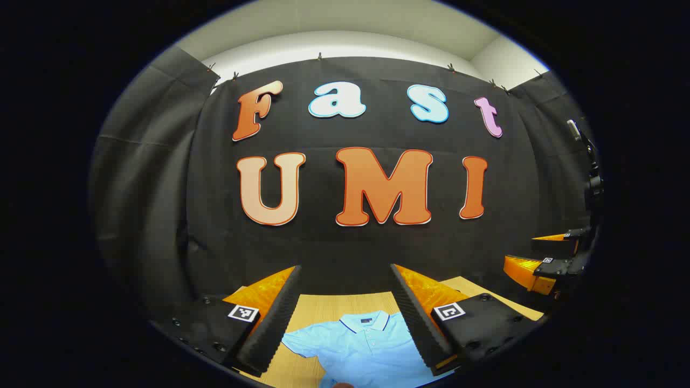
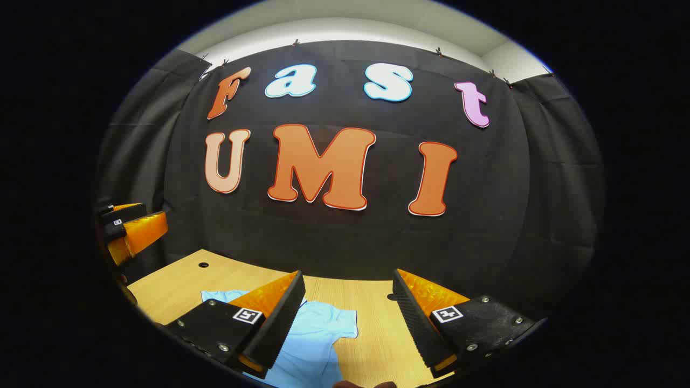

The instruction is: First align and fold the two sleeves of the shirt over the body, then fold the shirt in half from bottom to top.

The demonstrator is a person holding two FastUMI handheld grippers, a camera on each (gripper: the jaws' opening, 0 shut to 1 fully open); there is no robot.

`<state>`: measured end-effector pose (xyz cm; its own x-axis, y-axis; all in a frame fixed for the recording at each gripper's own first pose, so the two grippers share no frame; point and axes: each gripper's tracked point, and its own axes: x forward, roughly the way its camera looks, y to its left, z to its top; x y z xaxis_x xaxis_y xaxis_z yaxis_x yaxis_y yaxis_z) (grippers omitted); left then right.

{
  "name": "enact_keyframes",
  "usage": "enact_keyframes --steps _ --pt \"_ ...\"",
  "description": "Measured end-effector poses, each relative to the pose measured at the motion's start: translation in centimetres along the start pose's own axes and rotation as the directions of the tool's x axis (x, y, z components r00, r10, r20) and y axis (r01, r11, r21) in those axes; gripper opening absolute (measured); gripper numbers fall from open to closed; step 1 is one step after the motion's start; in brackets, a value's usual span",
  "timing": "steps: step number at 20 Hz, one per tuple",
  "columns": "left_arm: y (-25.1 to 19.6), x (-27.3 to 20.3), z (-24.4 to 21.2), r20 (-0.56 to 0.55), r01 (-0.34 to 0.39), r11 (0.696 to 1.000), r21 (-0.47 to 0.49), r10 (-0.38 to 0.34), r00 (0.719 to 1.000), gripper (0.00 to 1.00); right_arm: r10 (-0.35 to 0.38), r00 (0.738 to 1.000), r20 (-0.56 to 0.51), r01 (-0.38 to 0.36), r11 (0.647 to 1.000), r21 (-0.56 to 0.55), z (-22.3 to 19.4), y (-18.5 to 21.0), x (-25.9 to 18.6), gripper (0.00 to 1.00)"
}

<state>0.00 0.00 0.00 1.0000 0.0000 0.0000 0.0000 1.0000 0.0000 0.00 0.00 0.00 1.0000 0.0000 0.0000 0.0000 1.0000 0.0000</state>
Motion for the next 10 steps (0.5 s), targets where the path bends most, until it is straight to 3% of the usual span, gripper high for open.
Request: enact_keyframes --steps 10 --pt "-1.1 -0.2 -0.1 0.002 -0.004 1.0 0.031 0.004 1.0 1.0 0.019 0.999 -0.038 -0.019 1.0 0.005 -1.0 -0.3 1.6 0.99"
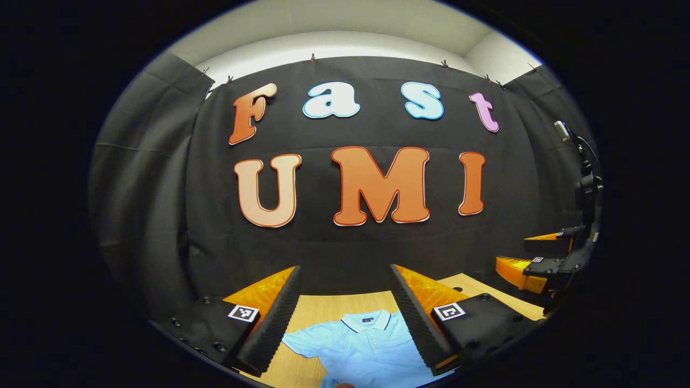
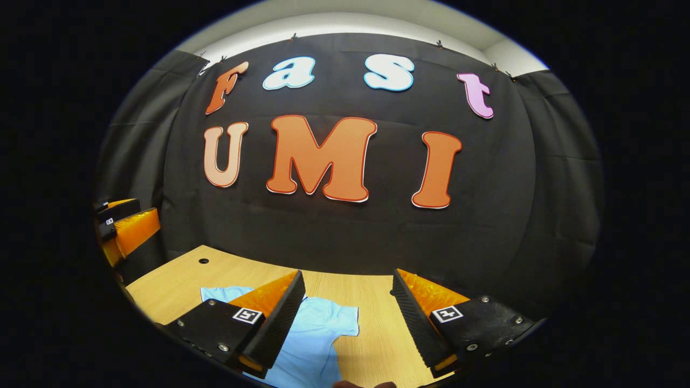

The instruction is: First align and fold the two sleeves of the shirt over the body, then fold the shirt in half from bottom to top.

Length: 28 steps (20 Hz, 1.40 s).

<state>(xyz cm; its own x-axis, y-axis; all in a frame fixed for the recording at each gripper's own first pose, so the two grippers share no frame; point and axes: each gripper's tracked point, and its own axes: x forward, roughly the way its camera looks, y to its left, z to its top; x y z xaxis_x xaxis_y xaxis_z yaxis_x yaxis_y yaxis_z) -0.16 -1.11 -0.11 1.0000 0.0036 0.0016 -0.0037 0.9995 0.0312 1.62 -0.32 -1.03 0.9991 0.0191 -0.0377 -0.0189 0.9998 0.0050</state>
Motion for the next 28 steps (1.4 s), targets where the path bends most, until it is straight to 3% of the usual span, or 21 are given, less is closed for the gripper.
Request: enact_keyframes --steps 7,17,24,28 --pt "-0.6 -0.3 0.2 0.006 -0.008 1.0 0.004 0.008 1.0 1.0 0.024 0.999 -0.039 -0.023 1.0 0.006 -1.1 -0.1 1.9 0.99" --pt "0.2 -1.3 0.0 -0.003 -0.091 0.996 0.002 0.091 0.996 1.0 0.038 0.995 -0.095 -0.042 0.998 -0.037 -2.8 -2.2 8.5 0.99" --pt "0.4 -1.2 -0.3 -0.016 -0.161 0.985 0.055 0.162 0.987 1.0 0.113 0.975 -0.191 -0.124 0.991 -0.048 -7.2 -0.8 14.8 0.99" --pt "0.2 -1.7 -0.7 -0.03 -0.196 0.977 0.084 0.199 0.98 1.0 0.111 0.957 -0.267 -0.123 0.992 -0.031 -10.7 -1.1 18.2 0.98"
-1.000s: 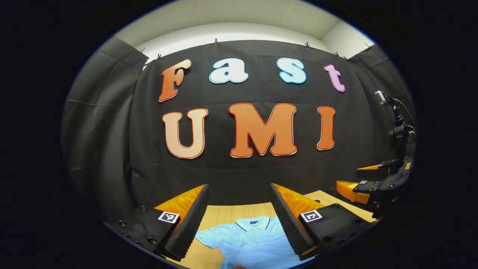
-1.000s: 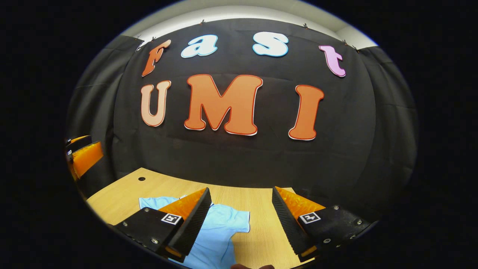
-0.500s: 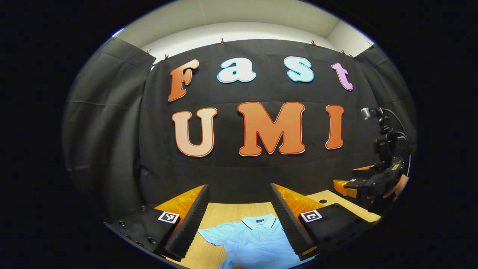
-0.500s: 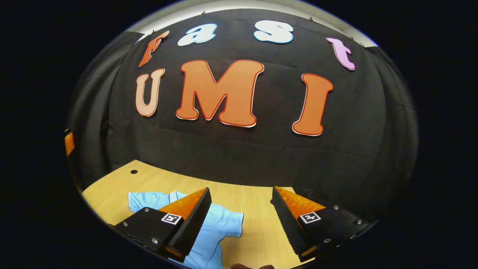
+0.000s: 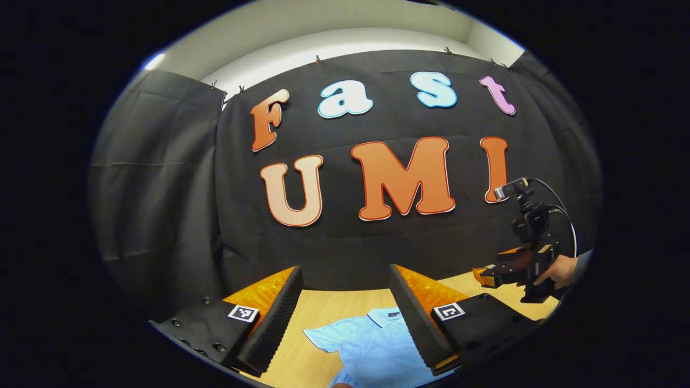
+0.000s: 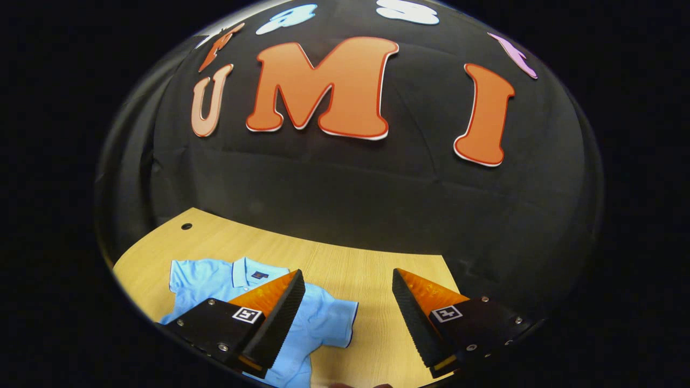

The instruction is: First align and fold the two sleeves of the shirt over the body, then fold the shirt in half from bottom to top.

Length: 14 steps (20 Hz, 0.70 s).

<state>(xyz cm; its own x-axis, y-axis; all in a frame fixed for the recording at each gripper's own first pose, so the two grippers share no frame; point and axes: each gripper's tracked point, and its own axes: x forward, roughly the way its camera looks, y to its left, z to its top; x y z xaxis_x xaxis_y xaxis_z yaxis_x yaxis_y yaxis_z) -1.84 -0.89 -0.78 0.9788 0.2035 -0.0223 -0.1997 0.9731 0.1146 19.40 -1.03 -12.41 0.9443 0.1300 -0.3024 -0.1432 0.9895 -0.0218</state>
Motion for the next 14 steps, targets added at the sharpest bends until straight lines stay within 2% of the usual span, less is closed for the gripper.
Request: enact_keyframes --steps 4,7,11,14 --pt "0.2 -0.1 -0.5 -0.023 -0.031 0.999 -0.022 0.03 0.999 1.0 0.017 0.993 -0.117 -0.016 1.0 0.007 -3.5 0.2 3.3 0.98" --pt "0.5 0.0 -0.6 -0.034 -0.052 0.999 -0.01 0.052 0.998 1.0 -0.009 0.974 -0.225 0.012 1.0 0.009 -7.2 -0.2 5.9 0.99" --pt "0.6 0.5 -1.1 -0.052 -0.071 0.998 -0.002 0.07 0.996 1.0 -0.007 0.939 -0.344 0.021 0.999 0.035 -11.4 0.1 8.5 0.99" --pt "0.6 0.6 -1.4 -0.066 -0.079 0.997 0.003 0.079 0.995 1.0 0.004 0.9 -0.436 0.022 0.998 0.055 -14.5 0.1 9.7 0.98"
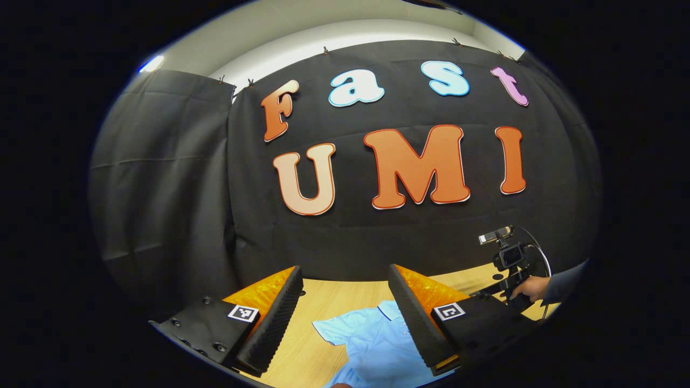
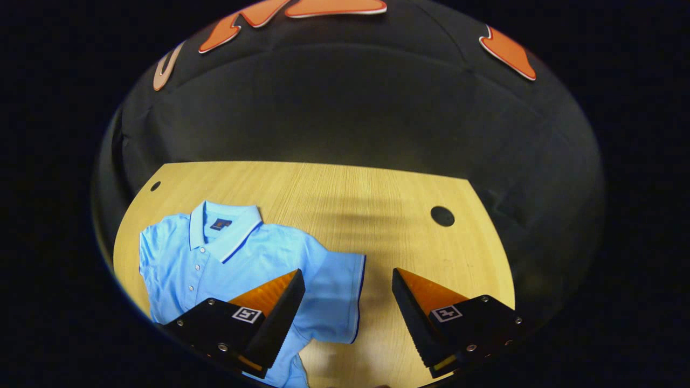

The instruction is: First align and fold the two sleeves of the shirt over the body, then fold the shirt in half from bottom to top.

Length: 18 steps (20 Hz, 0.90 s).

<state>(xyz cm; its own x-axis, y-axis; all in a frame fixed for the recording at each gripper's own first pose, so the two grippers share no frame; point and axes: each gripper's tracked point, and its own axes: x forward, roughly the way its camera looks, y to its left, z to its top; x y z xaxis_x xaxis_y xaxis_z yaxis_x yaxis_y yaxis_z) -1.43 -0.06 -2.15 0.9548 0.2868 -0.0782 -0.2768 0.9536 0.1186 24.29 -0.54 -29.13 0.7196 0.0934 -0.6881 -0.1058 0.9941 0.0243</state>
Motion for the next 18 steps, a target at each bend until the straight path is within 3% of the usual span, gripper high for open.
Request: enact_keyframes --steps 7,13,15,17,18 --pt "-0.7 0.5 -0.5 -0.024 -0.014 1.0 0.019 0.014 1.0 1.0 0.048 0.986 -0.162 -0.036 0.996 0.08 -3.8 0.0 3.4 0.93" --pt "-1.3 0.5 -0.7 -0.038 -0.024 0.999 0.033 0.025 0.999 1.0 0.046 0.975 -0.22 -0.035 0.998 0.057 -4.9 0.0 4.0 0.78" --pt "-1.7 0.4 -0.7 -0.038 -0.026 0.999 0.041 0.028 0.999 1.0 0.048 0.971 -0.235 -0.036 0.998 0.055 -4.8 0.6 4.1 0.7" --pt "-1.9 0.1 -0.6 -0.041 -0.032 0.998 0.049 0.034 0.999 1.0 0.053 0.967 -0.248 -0.04 0.998 0.055 -4.9 1.4 4.5 0.52" --pt "-1.8 0.0 -0.6 -0.038 -0.034 0.998 0.05 0.036 0.999 1.0 0.055 0.966 -0.254 -0.037 0.997 0.072 -4.7 1.7 4.5 0.36"
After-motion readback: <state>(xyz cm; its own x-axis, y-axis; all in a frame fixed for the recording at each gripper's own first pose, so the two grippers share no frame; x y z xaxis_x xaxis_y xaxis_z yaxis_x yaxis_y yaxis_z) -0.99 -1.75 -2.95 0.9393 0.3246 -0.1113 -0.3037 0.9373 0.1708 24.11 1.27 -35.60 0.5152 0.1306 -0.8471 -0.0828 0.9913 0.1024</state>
